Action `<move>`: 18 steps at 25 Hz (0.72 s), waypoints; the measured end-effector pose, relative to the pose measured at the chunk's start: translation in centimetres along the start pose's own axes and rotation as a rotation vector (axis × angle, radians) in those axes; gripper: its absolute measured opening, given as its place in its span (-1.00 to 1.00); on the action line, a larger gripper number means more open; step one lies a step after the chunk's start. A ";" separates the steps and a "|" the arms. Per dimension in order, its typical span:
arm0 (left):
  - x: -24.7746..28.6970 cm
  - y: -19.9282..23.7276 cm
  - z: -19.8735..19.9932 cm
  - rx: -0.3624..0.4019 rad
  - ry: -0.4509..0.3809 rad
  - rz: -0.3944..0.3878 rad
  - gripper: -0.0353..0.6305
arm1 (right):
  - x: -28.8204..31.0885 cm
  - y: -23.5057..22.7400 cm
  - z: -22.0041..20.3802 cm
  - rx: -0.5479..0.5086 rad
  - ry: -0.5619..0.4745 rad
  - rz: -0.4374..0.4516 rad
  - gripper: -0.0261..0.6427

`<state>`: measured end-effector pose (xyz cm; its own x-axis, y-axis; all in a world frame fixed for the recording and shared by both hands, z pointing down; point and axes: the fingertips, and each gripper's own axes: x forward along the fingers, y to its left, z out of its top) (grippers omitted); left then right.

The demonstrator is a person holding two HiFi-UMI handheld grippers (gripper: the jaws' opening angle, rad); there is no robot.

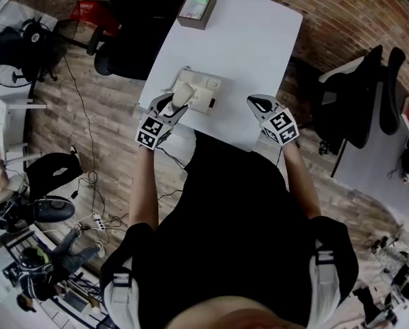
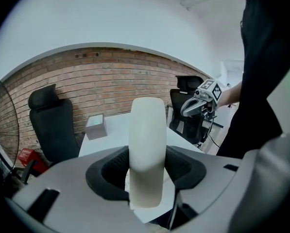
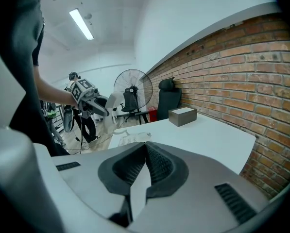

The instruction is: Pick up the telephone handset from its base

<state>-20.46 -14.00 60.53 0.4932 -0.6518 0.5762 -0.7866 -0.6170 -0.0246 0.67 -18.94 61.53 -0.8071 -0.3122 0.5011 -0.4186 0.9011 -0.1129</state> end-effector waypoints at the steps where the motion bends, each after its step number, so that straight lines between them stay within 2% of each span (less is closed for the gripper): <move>1: -0.2 0.0 0.1 -0.007 -0.006 0.005 -0.21 | 0.0 0.0 0.0 0.000 0.001 0.001 -0.93; 8: -1.8 -0.4 0.8 -0.068 -0.062 0.057 -0.21 | -0.5 -0.4 -0.2 0.000 -0.002 0.000 -0.93; 18: -3.6 -0.9 0.2 -0.142 -0.101 0.115 -0.21 | -0.9 -1.0 -0.8 0.004 -0.008 -0.001 -0.93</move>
<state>-21.42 -11.20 58.32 0.4266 -0.7593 0.4914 -0.8805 -0.4728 0.0338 2.17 -19.28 61.91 -0.8098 -0.3157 0.4946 -0.4214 0.8994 -0.1159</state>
